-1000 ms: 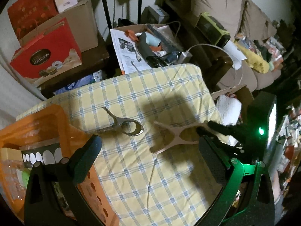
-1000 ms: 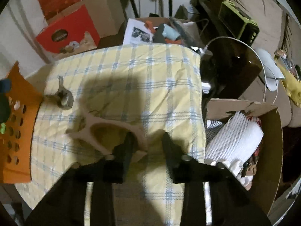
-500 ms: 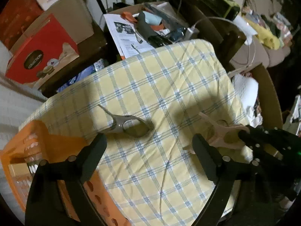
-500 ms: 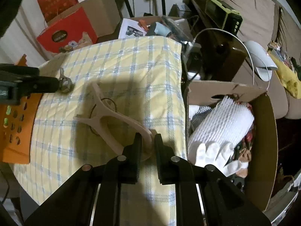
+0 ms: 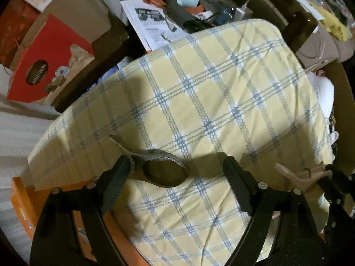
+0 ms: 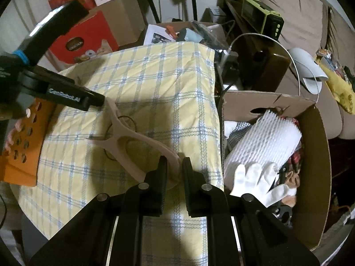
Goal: Organize objects
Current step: 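Grasp the pink clip with the right gripper while the left grasps the silver clip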
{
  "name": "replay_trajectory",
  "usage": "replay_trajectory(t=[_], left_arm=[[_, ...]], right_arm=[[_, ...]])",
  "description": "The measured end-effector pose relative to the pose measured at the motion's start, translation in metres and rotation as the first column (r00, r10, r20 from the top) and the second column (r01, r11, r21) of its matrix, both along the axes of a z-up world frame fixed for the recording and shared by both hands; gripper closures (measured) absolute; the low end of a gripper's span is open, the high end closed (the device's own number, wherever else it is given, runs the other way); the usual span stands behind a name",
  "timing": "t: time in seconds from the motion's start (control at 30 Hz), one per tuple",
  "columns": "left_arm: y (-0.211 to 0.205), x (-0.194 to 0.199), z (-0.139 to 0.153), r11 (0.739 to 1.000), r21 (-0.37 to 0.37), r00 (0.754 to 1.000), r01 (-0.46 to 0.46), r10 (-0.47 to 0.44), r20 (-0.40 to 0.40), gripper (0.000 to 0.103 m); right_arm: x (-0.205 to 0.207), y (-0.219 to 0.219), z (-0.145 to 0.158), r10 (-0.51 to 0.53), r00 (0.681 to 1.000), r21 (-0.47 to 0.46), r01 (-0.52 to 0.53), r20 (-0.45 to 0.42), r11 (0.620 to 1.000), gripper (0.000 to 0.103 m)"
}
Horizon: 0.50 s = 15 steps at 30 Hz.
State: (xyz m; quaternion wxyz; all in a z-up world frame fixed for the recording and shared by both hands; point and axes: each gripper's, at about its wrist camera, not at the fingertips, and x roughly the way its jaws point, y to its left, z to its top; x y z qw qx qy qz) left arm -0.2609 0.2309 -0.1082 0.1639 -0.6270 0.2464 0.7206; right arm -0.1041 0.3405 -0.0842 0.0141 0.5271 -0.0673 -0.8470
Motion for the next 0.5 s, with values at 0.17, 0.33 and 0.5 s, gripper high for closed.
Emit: replay_trajectory(t=[0.17,0.33,0.5], left_arm=[[-0.004,0.0,0.006,0.999,0.04,1.0,0.008,-0.007,-0.004,0.056],[0.003,0.012,0.01,0.998,0.048,0.999,0.049,-0.049,-0.013,0.057],[0.006,0.027,0.027,0.992,0.097,0.997,0.076,-0.072,-0.041,0.074]], right_arm=[[-0.002,0.0,0.0,0.007,1.0,-0.003,-0.007,-0.008,1.0,0.09],[0.0,0.0,0.004,0.001,1.0,-0.004,-0.001,-0.027,1.0,0.09],[0.003,0.001,0.016,-0.005,0.999,0.004,0.005,-0.048,1.0,0.091]])
